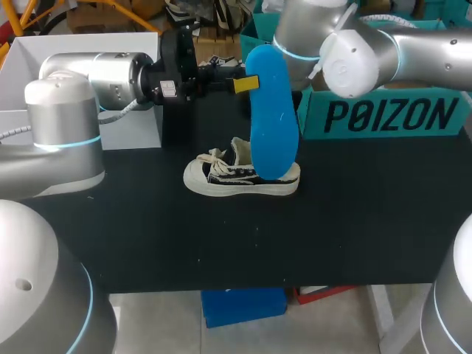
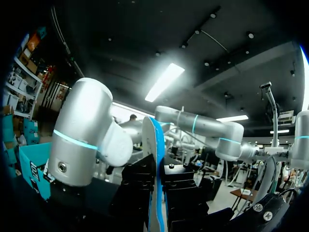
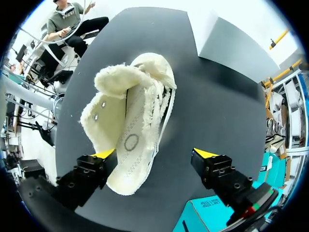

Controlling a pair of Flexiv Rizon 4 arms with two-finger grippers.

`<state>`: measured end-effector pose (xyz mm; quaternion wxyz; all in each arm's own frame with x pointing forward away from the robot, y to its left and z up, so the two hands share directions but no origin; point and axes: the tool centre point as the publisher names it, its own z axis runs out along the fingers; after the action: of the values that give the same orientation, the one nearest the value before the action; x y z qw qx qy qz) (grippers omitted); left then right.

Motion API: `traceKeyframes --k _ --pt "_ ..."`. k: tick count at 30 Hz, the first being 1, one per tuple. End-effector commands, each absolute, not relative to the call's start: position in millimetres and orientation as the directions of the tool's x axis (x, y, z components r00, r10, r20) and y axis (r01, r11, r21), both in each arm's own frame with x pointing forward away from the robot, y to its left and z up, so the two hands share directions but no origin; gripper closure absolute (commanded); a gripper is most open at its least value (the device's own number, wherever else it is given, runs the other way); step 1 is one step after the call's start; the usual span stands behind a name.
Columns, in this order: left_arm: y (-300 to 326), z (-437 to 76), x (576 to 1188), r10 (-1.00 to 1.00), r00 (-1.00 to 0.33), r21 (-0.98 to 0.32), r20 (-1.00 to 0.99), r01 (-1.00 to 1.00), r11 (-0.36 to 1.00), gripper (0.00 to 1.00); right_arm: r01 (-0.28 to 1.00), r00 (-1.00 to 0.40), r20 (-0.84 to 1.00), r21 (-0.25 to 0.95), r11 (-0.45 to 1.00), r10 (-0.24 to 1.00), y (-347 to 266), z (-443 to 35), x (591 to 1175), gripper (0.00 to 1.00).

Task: Take the shoe out of the shoebox, open the shoe tongue, remove and reinsert the insole, then place the shoe into the shoebox

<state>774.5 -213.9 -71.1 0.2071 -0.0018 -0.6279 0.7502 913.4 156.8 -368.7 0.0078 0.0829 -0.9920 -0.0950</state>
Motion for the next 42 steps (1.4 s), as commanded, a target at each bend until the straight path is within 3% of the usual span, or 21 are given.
traceKeyframes --k 1,22,24,42 --pt "-214 -72 774 0.311 -0.915 -0.943 0.256 -0.307 -0.127 1.0 -0.165 -0.986 0.017 0.114 0.98 -0.168 172 -380 919 0.0" --pt "-214 -72 774 0.311 -0.915 -0.943 0.256 -0.307 -0.127 1.0 -0.141 -0.987 0.067 0.097 0.985 -0.148 180 -403 916 0.0" --pt "-214 -72 774 0.311 -0.915 -0.943 0.256 -0.307 -0.127 1.0 -0.135 -0.987 0.076 0.097 0.986 -0.143 181 -404 916 1.0" --pt "-214 -72 774 0.311 -0.915 -0.943 0.256 -0.307 -0.127 1.0 -0.132 -0.986 0.092 0.102 0.986 -0.141 180 -405 916 1.0"
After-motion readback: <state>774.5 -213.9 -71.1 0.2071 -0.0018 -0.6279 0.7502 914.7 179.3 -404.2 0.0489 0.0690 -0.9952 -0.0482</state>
